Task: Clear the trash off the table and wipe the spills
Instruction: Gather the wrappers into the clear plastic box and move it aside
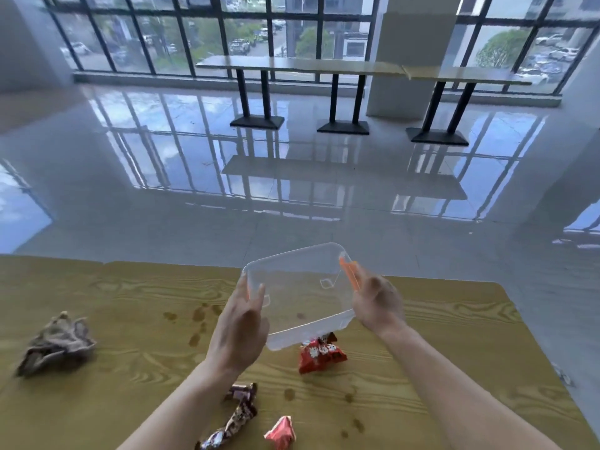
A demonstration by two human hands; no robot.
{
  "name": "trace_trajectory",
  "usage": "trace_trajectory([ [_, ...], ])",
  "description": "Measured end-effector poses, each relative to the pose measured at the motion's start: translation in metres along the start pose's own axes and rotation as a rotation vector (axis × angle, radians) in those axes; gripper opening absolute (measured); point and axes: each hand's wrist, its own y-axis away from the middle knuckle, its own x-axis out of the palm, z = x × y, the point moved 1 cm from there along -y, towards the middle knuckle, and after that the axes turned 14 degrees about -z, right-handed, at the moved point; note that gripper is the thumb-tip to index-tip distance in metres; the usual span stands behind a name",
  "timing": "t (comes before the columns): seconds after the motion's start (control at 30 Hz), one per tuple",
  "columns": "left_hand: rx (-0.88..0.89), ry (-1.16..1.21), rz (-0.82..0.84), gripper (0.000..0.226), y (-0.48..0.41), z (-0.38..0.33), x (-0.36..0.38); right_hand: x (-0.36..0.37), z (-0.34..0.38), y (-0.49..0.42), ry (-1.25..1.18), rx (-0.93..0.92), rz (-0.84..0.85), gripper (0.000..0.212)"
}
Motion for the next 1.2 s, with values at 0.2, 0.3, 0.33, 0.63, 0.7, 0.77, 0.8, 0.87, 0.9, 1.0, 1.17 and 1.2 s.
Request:
trace_trajectory([
  [0.2, -0.126, -0.134, -0.028, 0.036, 0.063, 0.091, -0.080, 0.056, 0.107, 0.036, -0.113, -0.095, 0.083, 0.054],
  [0.3, -0.209, -0.182, -0.029, 0.030, 0.095, 0.132, -0.110, 0.086, 0.151, 0.062, -0.178, -0.152, 0.068, 0.028],
  [0.33, -0.226, -0.192, -0.030, 0.030, 0.105, 0.145, -0.119, 0.095, 0.164, 0.071, -0.186, -0.163, 0.077, 0.024],
  [0.63, -0.260, -0.295, 0.018, 0.034, 0.160, 0.223, -0.151, 0.148, 0.232, 0.127, -0.134, -0.168, 0.290, 0.057],
  [0.7, -0.259, -0.298, 0.035, 0.035, 0.165, 0.234, -0.152, 0.153, 0.237, 0.136, -0.119, -0.144, 0.329, 0.063],
  [0.77, -0.263, -0.286, 0.043, 0.035, 0.169, 0.242, -0.152, 0.156, 0.241, 0.143, -0.124, -0.135, 0.341, 0.063],
  [0.8, -0.263, -0.279, 0.048, 0.034, 0.170, 0.244, -0.152, 0.156, 0.243, 0.146, -0.136, -0.135, 0.335, 0.061],
  [0.87, -0.263, -0.260, 0.043, 0.032, 0.172, 0.248, -0.151, 0.156, 0.245, 0.150, -0.167, -0.129, 0.308, 0.054],
  [0.9, -0.261, -0.254, 0.031, 0.032, 0.173, 0.250, -0.151, 0.156, 0.246, 0.152, -0.177, -0.119, 0.296, 0.050],
  [1.0, -0.251, -0.242, 0.010, 0.039, 0.174, 0.253, -0.151, 0.157, 0.244, 0.156, -0.180, -0.093, 0.291, 0.041],
  [1.17, -0.295, -0.231, -0.041, 0.041, 0.172, 0.246, -0.148, 0.159, 0.241, 0.158, -0.185, -0.081, 0.352, 0.053],
  [1.2, -0.309, -0.233, -0.053, 0.043, 0.170, 0.242, -0.147, 0.157, 0.240, 0.158, -0.208, -0.079, 0.370, 0.056],
])
